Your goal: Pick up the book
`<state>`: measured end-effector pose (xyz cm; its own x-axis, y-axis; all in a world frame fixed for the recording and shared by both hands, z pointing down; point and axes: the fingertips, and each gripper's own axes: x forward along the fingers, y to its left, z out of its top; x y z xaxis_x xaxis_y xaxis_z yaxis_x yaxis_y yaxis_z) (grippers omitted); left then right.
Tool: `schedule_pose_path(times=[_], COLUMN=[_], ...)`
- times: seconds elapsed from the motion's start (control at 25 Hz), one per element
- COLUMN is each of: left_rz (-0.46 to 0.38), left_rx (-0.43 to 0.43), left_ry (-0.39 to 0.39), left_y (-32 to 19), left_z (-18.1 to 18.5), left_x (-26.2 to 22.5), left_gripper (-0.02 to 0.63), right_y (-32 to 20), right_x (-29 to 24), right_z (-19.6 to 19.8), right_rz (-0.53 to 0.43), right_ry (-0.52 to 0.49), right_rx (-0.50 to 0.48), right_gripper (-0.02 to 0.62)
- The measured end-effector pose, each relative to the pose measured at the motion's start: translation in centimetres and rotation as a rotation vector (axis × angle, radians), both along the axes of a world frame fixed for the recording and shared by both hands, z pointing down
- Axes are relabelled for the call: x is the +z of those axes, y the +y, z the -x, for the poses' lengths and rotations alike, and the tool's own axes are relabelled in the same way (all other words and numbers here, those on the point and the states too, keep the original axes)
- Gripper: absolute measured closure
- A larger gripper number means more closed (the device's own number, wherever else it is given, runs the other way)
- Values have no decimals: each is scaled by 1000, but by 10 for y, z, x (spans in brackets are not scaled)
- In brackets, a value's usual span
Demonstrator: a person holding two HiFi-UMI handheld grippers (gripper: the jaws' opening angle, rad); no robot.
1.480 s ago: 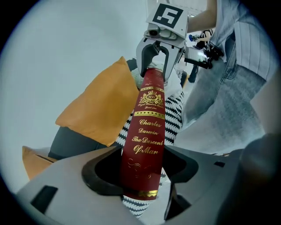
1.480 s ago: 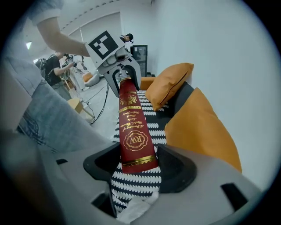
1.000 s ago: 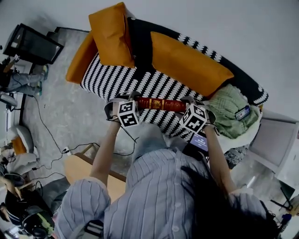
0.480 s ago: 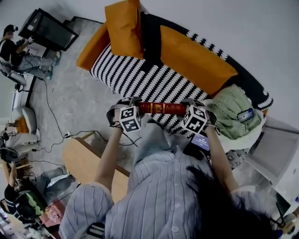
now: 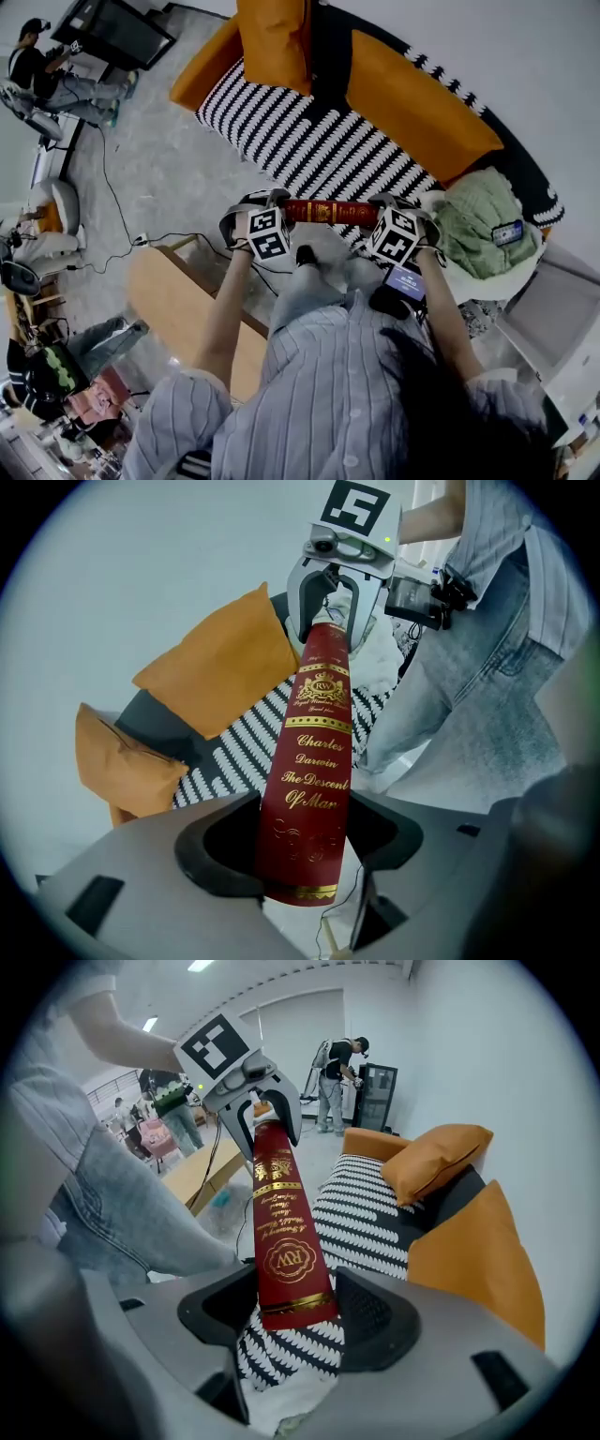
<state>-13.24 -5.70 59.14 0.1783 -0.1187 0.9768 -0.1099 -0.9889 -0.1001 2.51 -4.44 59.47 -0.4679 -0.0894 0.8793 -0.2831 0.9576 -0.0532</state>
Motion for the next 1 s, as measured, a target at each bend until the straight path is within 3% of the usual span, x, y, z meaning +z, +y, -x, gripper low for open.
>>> schedule_pose_path(times=[0.44,1.0], left_rz=[10,-62], left_rx=[-59,7], left_ry=[31,86], left_y=[40,81], left_z=[70,159], left_x=[1,-22], left_gripper=[323,324], right_y=[29,81], right_x=[-5,-34], right_z=[69,160], right_rz=[1,-77], right_ry=[19,66], right_rx=[-66,-7], right_gripper=[325,327])
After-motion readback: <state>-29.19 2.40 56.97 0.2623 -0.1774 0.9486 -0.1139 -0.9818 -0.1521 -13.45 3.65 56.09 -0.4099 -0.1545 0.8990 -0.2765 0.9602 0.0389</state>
